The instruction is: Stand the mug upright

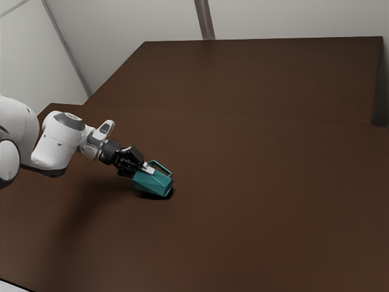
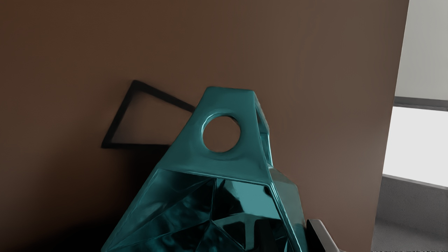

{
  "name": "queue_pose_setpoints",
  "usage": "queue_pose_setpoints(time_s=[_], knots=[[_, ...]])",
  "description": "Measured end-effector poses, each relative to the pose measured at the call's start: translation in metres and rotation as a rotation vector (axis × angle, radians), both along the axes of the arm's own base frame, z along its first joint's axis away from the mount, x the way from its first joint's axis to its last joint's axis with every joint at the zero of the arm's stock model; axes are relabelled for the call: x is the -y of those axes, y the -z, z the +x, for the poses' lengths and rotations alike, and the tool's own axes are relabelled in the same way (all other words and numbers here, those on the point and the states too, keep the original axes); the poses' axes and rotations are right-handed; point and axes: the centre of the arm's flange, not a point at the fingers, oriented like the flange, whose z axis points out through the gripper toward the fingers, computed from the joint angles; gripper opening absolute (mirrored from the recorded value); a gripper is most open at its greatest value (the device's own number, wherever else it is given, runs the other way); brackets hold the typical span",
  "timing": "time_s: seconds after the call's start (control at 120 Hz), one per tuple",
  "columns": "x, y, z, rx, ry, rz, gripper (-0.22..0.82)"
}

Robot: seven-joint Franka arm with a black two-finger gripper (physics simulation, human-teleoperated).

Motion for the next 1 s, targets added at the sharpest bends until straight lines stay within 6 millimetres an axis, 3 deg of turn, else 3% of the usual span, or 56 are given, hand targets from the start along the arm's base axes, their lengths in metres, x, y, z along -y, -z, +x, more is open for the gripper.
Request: queue_pose_setpoints(time_s=[0.425, 0.7, 0.8, 0.883, 1.0], knots=[[0.004, -0.002, 0.0, 0.013, 0.011, 0.005, -0.14], [0.012, -0.025, 0.003, 0.047, 0.025, 0.005, -0.16], [0.013, -0.055, 0.015, 0.098, 0.053, 0.048, -0.17], [0.013, -0.094, 0.035, 0.16, 0.157, 0.201, -0.17], [0.022, -0.122, 0.047, 0.208, 0.289, 0.424, -0.17]])
